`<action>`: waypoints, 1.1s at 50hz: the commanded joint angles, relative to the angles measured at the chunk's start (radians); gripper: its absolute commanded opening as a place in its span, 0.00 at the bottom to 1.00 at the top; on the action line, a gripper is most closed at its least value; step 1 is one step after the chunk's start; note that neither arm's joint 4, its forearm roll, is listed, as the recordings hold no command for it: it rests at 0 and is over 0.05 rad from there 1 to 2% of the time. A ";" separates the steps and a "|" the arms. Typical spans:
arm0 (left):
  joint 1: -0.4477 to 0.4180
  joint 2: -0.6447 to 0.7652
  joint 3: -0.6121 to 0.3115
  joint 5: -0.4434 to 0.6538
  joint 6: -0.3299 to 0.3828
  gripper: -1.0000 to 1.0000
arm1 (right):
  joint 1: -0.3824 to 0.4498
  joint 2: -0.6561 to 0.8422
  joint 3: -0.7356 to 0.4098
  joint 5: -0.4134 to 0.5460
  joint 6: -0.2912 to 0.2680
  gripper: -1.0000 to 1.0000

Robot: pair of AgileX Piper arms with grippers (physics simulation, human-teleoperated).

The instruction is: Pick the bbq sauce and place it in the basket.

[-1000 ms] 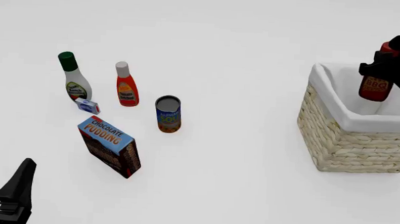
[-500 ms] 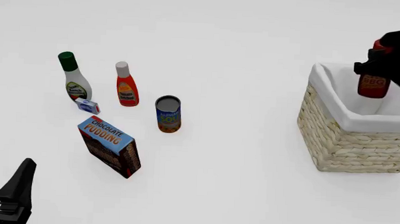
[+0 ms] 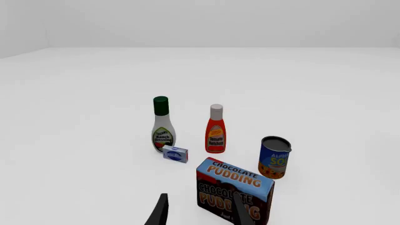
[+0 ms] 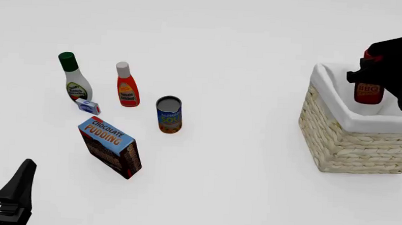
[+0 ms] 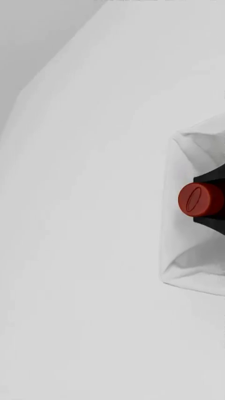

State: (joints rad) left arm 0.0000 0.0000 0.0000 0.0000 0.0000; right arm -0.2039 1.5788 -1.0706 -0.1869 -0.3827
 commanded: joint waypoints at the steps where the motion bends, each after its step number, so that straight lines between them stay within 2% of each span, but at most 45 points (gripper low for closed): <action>1: 0.000 0.000 0.000 0.000 0.000 1.00 | -0.013 0.025 -0.003 -0.020 -0.005 0.00; 24: 0.000 0.000 0.000 0.000 0.000 1.00 | -0.039 0.065 0.016 -0.052 -0.014 0.00; 40: 0.000 0.000 0.000 0.000 0.000 1.00 | -0.029 0.072 0.033 -0.063 -0.023 0.00; 41: 0.000 0.000 0.000 0.000 0.000 1.00 | -0.029 0.071 0.031 -0.061 -0.022 1.00; 55: 0.000 0.000 0.000 0.000 0.000 1.00 | -0.026 0.058 0.022 -0.048 -0.010 1.00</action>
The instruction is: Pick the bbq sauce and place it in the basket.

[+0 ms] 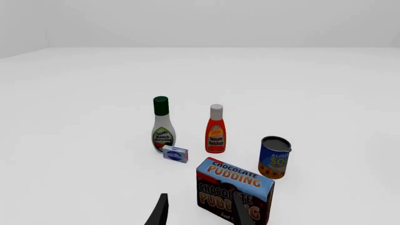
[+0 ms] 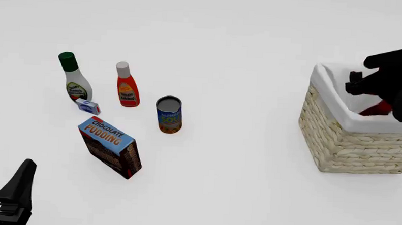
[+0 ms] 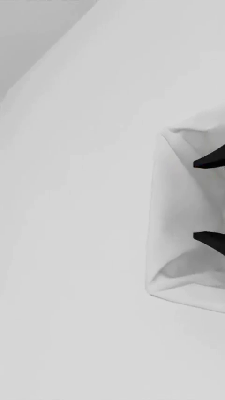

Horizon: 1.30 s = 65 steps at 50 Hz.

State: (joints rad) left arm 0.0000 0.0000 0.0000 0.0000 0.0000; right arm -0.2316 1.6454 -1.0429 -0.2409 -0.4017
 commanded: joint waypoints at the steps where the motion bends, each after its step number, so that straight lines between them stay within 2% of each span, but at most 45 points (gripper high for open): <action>1: 0.000 0.000 0.000 0.000 0.000 1.00 | 0.003 -0.008 -0.007 0.007 0.009 1.00; 65: 0.000 0.000 0.000 0.000 0.000 1.00 | 0.044 -0.219 -0.100 0.195 0.117 1.00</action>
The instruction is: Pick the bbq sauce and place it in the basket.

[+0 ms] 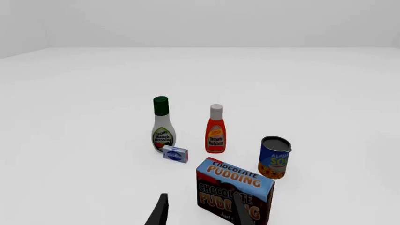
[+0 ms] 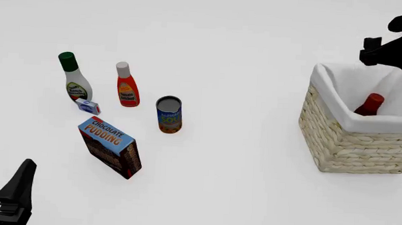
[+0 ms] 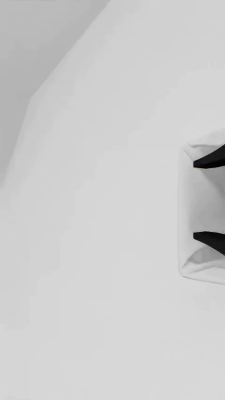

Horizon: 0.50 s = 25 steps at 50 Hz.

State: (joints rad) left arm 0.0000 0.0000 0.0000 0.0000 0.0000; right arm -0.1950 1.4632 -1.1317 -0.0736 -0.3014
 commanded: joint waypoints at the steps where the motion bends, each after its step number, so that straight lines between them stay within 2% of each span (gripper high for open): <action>1: 0.000 0.000 0.000 0.000 0.000 1.00 | 0.008 -0.040 -0.012 0.029 0.018 1.00; 25: 0.000 0.000 0.000 0.000 0.000 1.00 | 0.020 -0.173 0.001 0.094 0.087 1.00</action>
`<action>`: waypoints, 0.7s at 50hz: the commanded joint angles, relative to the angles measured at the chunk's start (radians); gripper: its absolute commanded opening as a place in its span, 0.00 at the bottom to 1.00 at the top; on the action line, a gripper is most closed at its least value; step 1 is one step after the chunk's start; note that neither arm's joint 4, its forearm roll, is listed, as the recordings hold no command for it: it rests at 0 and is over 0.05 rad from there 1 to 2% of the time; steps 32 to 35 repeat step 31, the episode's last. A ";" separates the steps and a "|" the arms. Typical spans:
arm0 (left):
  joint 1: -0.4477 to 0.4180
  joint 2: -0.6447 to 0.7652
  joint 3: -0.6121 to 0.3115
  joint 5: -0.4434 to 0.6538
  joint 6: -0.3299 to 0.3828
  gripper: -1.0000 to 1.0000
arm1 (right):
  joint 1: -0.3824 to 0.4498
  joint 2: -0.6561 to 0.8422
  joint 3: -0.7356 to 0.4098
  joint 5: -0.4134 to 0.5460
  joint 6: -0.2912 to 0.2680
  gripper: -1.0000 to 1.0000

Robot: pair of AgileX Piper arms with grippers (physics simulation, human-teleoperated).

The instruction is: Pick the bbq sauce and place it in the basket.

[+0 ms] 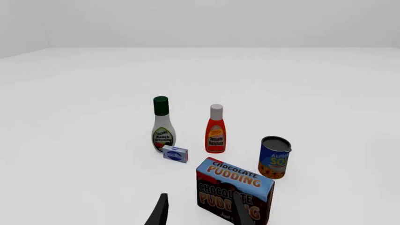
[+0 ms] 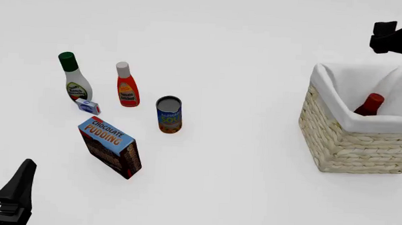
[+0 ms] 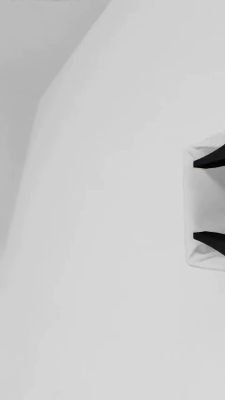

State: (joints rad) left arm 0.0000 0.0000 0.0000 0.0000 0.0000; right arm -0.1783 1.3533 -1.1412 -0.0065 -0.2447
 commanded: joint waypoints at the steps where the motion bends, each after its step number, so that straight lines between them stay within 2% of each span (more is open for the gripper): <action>1: 0.000 0.000 0.000 0.000 0.000 1.00 | 0.004 -0.066 0.012 0.027 0.031 1.00; 35: 0.000 0.000 0.000 0.000 0.000 1.00 | -0.003 -0.172 0.051 0.056 0.063 1.00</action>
